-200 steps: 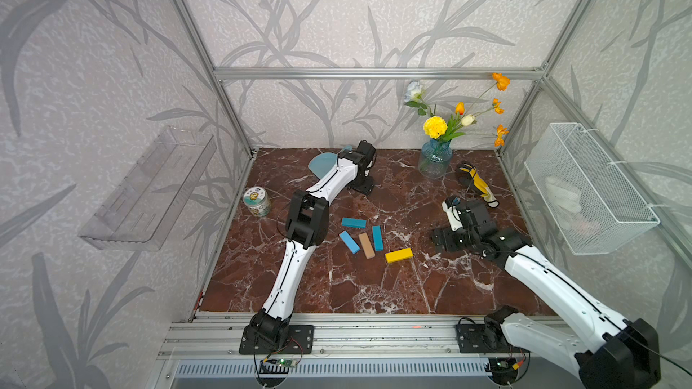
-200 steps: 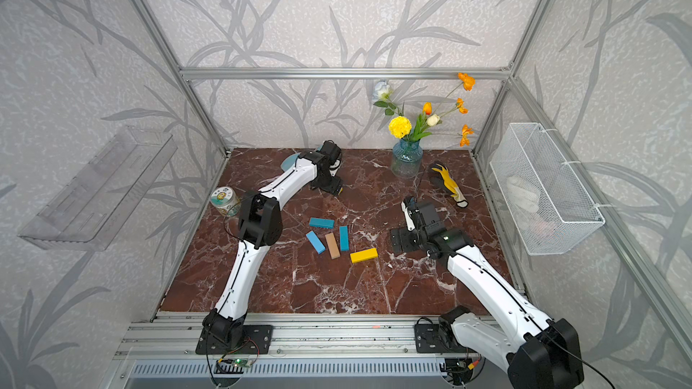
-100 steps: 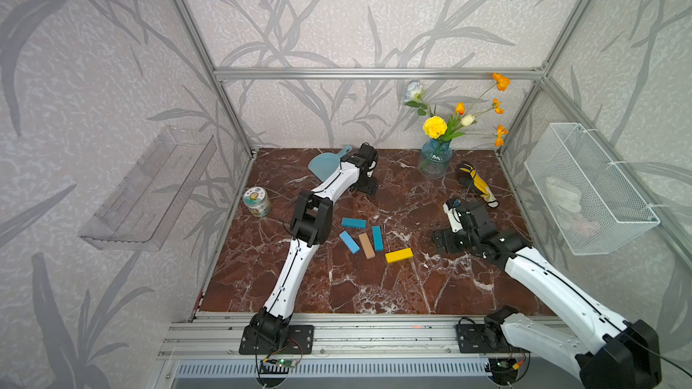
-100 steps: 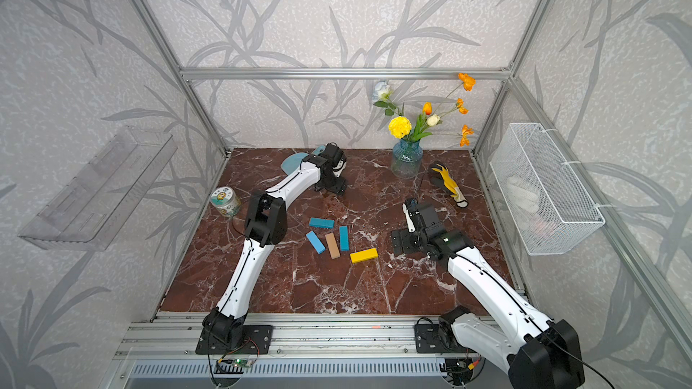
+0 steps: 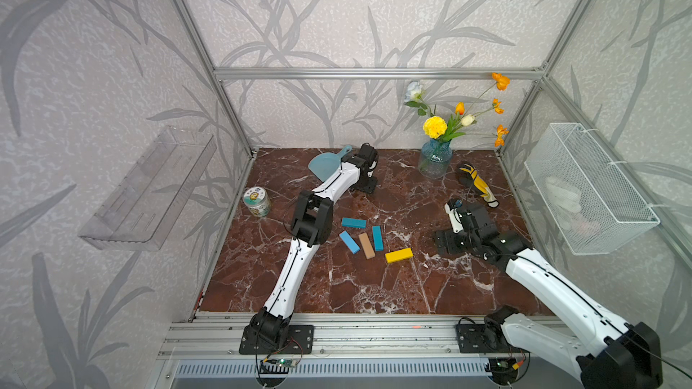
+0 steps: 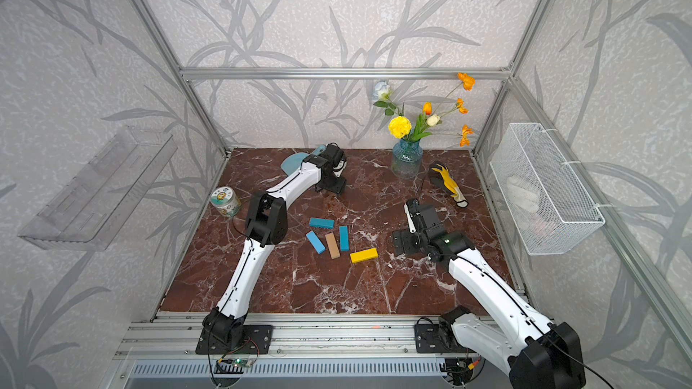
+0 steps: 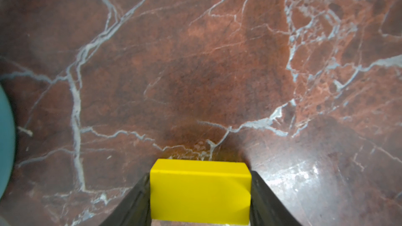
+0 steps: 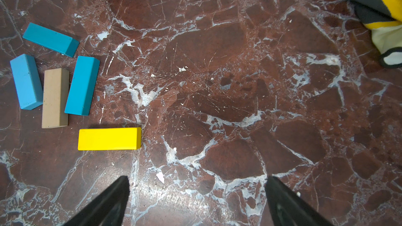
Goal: Assemble a giraffe with building blocks
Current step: Move the building block to the center of the board.
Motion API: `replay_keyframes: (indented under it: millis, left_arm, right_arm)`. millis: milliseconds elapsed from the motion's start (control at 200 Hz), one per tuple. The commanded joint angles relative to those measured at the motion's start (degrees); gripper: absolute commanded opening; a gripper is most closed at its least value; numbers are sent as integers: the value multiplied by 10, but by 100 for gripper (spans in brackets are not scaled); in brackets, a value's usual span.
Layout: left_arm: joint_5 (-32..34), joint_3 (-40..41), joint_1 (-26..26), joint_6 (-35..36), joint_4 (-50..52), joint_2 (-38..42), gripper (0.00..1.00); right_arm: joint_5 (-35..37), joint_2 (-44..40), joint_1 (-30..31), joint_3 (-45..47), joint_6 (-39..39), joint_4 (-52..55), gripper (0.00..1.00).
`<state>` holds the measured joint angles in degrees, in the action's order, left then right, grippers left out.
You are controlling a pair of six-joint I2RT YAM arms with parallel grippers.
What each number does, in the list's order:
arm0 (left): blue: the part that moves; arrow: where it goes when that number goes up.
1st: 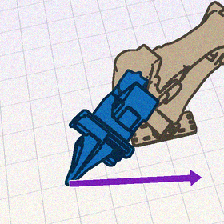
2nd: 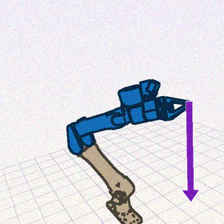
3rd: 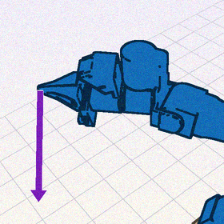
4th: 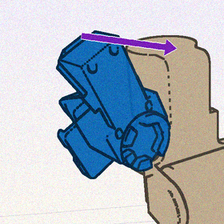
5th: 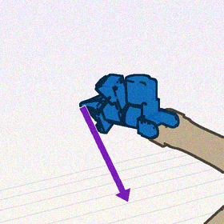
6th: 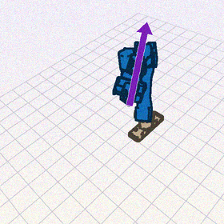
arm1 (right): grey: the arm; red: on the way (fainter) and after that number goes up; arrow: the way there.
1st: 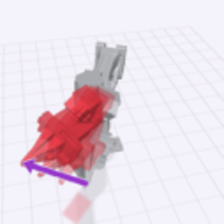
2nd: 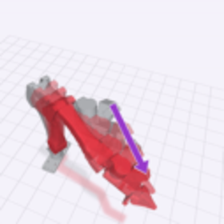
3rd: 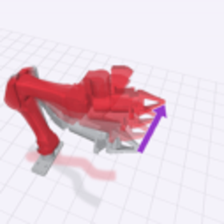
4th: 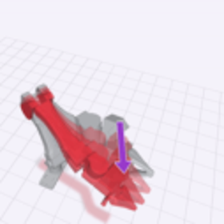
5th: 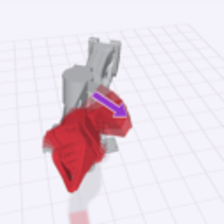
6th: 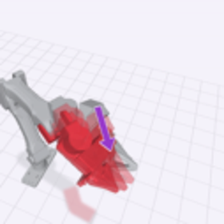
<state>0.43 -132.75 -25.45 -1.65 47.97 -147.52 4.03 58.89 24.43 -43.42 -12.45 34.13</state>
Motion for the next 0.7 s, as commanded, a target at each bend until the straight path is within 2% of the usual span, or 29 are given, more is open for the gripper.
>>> replay_keyframes:
  millis: [0,155,270,460,695]
  left_arm:
    - [62,61,3,-40,34,28,60]
    - [85,198,4,-100,-51,109,61]
    - [98,247,9,-132,-79,141,61]
    - [45,247,21,-180,-99,135,61]
    - [0,210,36,-199,-106,101,61]
  right_arm:
    - [2,-8,0,8,-8,-4,97]
    - [-13,-14,0,18,-13,-10,97]
    - [-24,-16,0,26,-17,-17,97]
    - [-30,-14,0,29,-18,-20,97]
    - [-28,-14,0,31,-14,-16,97]
